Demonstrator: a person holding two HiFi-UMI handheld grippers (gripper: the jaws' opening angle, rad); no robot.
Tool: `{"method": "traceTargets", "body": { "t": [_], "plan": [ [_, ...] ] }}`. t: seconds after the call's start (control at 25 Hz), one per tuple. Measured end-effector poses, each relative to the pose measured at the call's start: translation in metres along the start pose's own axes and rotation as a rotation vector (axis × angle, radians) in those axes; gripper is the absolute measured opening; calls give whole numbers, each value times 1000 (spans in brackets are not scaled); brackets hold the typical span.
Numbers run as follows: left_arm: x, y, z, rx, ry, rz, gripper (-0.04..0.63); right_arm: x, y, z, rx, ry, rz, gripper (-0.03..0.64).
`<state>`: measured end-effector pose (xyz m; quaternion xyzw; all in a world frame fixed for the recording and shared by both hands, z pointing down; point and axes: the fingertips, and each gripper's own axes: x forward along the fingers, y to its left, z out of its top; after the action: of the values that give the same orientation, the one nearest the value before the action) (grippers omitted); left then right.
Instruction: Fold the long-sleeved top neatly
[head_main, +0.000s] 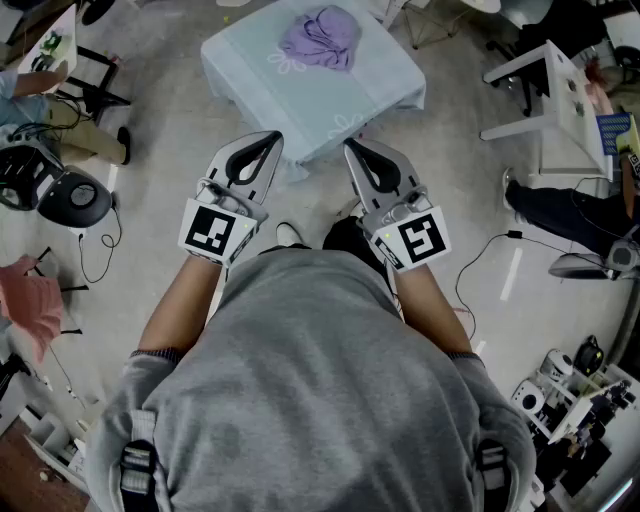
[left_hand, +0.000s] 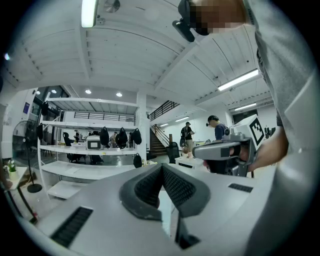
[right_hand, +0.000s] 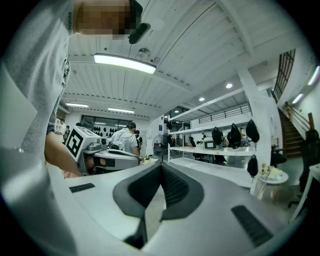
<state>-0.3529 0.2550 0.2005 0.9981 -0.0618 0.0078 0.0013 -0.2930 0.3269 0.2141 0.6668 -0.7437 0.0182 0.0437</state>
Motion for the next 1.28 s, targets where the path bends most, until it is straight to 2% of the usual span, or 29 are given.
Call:
{"method": "traceTargets", "body": {
  "t": [0.16, 0.4, 0.68, 1.0, 1.04, 1.08, 1.2, 1.28],
  "plan": [
    [-6, 6, 1, -7, -38, -4, 16, 6, 5, -5, 11, 4, 3, 8],
    [-13, 7, -15, -36, 4, -11, 17, 5, 0, -9, 21, 4, -37, 8],
    [-15, 1, -11, -76, -21, -24, 17, -2, 0, -11, 51, 0, -42, 8],
    [-17, -3, -14, -59, -11, -12, 20, -4, 7, -20, 49, 24, -17, 11],
    [-17, -5, -15, -58, -9, -15, 47, -4, 7, -22, 49, 30, -20, 57],
    [-17, -6, -16, -59, -8, -22, 103, -4, 6, -24, 52, 37, -24, 125],
    [-14, -8, -17, -62, -15, -52, 227, -3, 1, -27, 69, 48, -19, 213],
    [-12, -8, -15, -64, -35, -63, 277, -2, -2, -28, 68, 53, -11, 285]
  ]
}}
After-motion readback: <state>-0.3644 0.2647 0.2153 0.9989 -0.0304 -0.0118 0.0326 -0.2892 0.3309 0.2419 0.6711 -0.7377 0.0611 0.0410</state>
